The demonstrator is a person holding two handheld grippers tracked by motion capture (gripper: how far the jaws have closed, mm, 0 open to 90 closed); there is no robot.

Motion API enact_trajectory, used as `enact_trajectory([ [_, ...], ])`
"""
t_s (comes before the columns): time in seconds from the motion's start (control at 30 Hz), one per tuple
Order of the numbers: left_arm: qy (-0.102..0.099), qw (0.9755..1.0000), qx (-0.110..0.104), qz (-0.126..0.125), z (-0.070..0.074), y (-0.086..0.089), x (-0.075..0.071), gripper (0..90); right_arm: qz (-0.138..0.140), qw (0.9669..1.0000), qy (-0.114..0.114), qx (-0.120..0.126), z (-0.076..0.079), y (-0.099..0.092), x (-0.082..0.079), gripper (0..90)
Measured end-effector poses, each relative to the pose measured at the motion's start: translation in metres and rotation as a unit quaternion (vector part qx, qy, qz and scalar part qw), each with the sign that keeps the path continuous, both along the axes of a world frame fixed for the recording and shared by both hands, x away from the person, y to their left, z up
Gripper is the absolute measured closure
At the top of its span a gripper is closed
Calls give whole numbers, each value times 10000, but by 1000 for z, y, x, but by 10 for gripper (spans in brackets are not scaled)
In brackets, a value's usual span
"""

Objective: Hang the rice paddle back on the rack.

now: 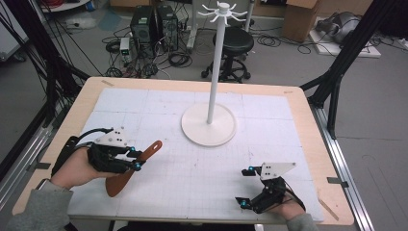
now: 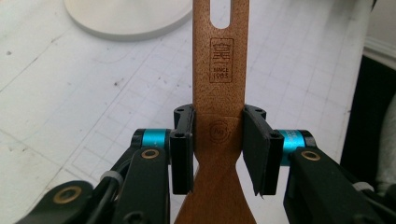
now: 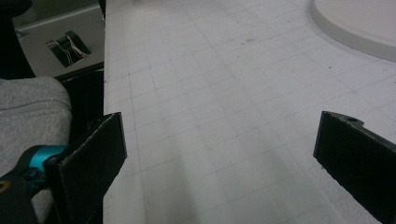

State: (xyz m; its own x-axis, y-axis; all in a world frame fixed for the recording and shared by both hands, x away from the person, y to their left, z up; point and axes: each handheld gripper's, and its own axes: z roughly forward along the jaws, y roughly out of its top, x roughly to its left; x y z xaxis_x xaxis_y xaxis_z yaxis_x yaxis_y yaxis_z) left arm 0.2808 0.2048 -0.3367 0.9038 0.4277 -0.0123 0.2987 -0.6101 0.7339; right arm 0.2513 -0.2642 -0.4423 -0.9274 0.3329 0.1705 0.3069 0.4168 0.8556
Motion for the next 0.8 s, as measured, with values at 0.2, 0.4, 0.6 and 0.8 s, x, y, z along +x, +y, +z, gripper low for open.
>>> enact_trajectory([
  [0.2,-132,9990,-416,-5,7,1,-3,656,-7,10000,-26,9,0,0,0,11],
  [0.4,-295,9927,-1168,-83,13,1,-4,656,-14,10000,-10,7,0,0,0,12],
  [0.6,-356,9880,-1468,-319,12,-6,-2,656,-1,10000,6,15,1,-1,0,11],
  [0.8,-533,9830,-1721,-365,11,-11,3,656,-16,10000,-28,27,1,-1,0,12],
])
